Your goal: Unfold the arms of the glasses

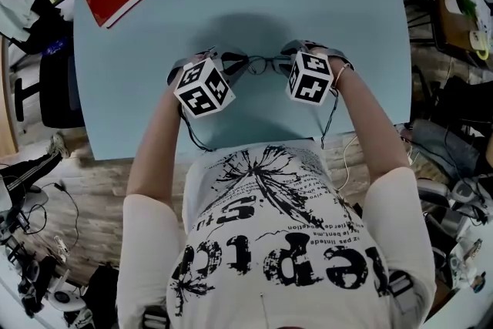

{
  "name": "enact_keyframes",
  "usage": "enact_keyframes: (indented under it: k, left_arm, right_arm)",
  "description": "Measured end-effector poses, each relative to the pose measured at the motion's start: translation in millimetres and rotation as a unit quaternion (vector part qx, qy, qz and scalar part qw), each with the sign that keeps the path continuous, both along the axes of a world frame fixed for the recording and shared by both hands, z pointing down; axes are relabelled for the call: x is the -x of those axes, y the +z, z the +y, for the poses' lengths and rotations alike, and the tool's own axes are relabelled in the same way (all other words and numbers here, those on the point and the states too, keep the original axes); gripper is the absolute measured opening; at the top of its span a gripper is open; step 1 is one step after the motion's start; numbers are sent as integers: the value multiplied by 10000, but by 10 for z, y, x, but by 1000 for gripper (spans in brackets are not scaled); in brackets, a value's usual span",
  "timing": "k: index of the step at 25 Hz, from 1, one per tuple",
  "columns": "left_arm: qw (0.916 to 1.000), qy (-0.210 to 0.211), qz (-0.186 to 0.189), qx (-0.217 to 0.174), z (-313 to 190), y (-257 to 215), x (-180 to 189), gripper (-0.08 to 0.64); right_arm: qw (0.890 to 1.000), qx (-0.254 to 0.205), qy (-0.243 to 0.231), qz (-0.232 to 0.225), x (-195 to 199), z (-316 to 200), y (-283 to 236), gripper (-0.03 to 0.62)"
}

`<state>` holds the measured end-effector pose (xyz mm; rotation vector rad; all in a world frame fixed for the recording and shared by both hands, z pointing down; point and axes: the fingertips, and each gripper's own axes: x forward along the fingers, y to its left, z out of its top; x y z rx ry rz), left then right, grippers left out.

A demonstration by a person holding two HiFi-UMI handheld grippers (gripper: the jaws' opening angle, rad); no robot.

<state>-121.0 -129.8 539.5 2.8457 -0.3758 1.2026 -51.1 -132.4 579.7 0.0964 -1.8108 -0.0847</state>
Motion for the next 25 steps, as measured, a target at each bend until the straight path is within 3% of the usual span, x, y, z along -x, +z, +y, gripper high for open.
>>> enact_keyframes:
  k: [7, 15, 25]
  left_arm:
    - [9999, -28, 121, 71, 7, -22, 12, 27]
    - [9999, -44, 149, 69, -2, -11, 36, 28]
    - [9998, -108, 93, 123, 38, -3, 138, 26]
  right_arm:
    - [9991, 45, -415, 121, 440, 15, 112, 93]
    - [9983, 58, -520, 246, 583, 23, 224, 31]
    - [9987, -73, -417, -271, 583, 95, -73, 29]
